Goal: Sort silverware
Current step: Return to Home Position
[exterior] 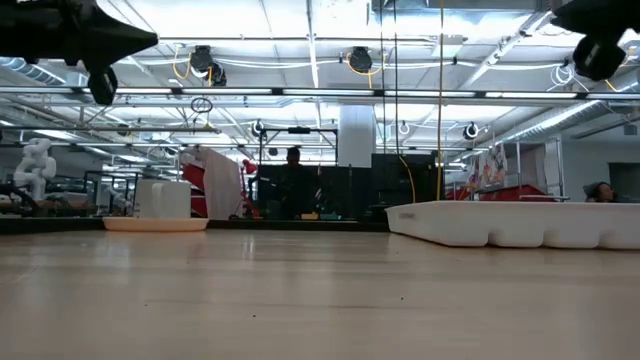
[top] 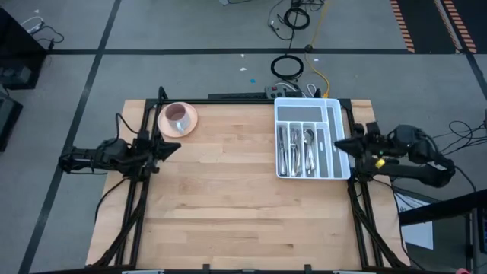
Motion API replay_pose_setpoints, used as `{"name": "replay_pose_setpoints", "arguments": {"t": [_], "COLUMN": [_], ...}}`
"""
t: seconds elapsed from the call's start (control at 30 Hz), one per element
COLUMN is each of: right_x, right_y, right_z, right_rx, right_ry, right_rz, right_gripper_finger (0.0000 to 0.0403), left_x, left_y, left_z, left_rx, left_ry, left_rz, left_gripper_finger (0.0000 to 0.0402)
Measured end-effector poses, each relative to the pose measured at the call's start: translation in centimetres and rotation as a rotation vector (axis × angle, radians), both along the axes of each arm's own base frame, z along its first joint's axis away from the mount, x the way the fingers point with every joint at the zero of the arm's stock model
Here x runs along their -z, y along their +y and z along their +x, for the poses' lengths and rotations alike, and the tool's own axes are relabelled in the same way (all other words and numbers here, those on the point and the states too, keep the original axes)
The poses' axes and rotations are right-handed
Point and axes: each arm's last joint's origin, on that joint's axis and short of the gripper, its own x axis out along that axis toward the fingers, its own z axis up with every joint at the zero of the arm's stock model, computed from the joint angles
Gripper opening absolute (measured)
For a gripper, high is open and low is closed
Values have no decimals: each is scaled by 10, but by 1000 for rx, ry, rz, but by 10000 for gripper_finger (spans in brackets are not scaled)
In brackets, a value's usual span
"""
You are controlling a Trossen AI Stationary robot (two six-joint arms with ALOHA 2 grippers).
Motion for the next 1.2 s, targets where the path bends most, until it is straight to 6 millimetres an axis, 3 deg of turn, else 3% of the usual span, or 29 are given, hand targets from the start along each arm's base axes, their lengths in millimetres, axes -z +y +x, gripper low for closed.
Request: {"name": "replay_pose_setpoints", "arguments": {"t": [0.1,0.2,0.37,0.53,0.7,0.93,1.07,1.2], "right_x": [13,23,41,61,62,89,91,95], "right_y": [2,5,9,7,8,9,11,13], "right_z": [1,16,36,47,49,58,58,59], "right_rx": [-90,-263,-502,-501,-530,-552,-572,-605], "right_ry": [-28,-81,-297,-314,-391,-471,-469,-432], "right_rz": [-71,-157,-346,-299,-342,-338,-319,-328], "right_gripper_finger": [36,36,36,36,36,36,36,36], "left_x": [-5,-10,-15,-18,-6,17,35,39], "left_y": [0,0,-5,-12,-13,-15,-17,-18], "left_z": [-1,-2,-3,-4,0,9,13,14], "left_rx": [-5,-7,154,348,389,431,494,522], "left_ry": [-49,-94,-137,-190,-122,-119,-150,-107], "left_rz": [35,53,201,347,303,248,236,244], "left_gripper_finger": [8,8,8,8,8,8,8,8]}}
